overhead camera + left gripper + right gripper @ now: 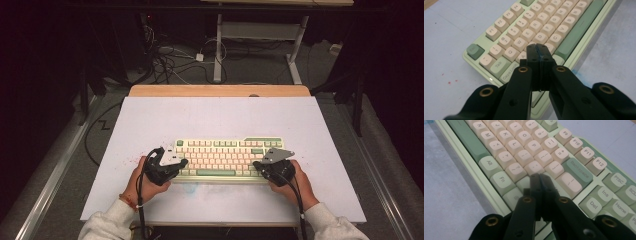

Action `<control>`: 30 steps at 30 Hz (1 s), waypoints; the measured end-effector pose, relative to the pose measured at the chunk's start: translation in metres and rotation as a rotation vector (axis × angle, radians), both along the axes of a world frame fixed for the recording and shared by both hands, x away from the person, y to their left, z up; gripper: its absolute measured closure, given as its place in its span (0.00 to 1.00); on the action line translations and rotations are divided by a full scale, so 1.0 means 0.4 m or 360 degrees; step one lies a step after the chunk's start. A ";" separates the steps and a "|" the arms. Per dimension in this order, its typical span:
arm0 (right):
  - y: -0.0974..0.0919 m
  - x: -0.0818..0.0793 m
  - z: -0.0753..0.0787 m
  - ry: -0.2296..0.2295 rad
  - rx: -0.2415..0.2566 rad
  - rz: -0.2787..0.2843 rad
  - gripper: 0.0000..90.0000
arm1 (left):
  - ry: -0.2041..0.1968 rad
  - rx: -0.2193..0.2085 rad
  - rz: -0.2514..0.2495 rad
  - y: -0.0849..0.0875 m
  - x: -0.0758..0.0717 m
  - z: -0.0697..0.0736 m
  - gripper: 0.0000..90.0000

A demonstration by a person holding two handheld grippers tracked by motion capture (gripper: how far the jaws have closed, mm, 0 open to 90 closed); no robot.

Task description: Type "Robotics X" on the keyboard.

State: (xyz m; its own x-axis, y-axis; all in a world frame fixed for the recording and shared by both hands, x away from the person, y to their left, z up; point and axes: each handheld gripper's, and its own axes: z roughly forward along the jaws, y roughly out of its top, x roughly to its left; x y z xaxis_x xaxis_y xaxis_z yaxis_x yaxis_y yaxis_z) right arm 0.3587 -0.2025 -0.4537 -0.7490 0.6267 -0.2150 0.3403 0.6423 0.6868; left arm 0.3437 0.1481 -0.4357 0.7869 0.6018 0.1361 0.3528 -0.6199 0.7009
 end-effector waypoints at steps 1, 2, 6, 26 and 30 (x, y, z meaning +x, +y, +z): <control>0.000 0.000 0.000 -0.0001 0.0000 0.0000 1.00 | 0.0003 0.0001 -0.0003 -0.004 0.003 0.001 0.97; 0.000 -0.001 0.000 -0.0002 -0.0002 0.0001 1.00 | 0.0002 -0.0002 -0.0007 -0.009 0.006 0.001 0.97; 0.001 -0.001 0.000 -0.0005 -0.0006 0.0001 1.00 | 0.0006 0.0007 -0.0042 -0.025 0.015 0.004 0.96; 0.001 -0.002 -0.001 -0.0011 -0.0010 0.0001 1.00 | 0.0063 0.0080 -0.0110 -0.087 0.047 -0.021 0.96; 0.002 -0.002 -0.001 -0.0011 -0.0011 0.0000 1.00 | 0.0067 0.0082 -0.0109 -0.087 0.049 -0.024 0.96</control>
State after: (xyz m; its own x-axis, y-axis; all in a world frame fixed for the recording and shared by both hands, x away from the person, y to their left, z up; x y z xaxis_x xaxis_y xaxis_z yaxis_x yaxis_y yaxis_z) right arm 0.3579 -0.2019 -0.4540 -0.7476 0.6249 -0.2247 0.3353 0.6473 0.6846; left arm 0.3631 0.1133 -0.4453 0.8315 0.5397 0.1316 0.3368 -0.6782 0.6532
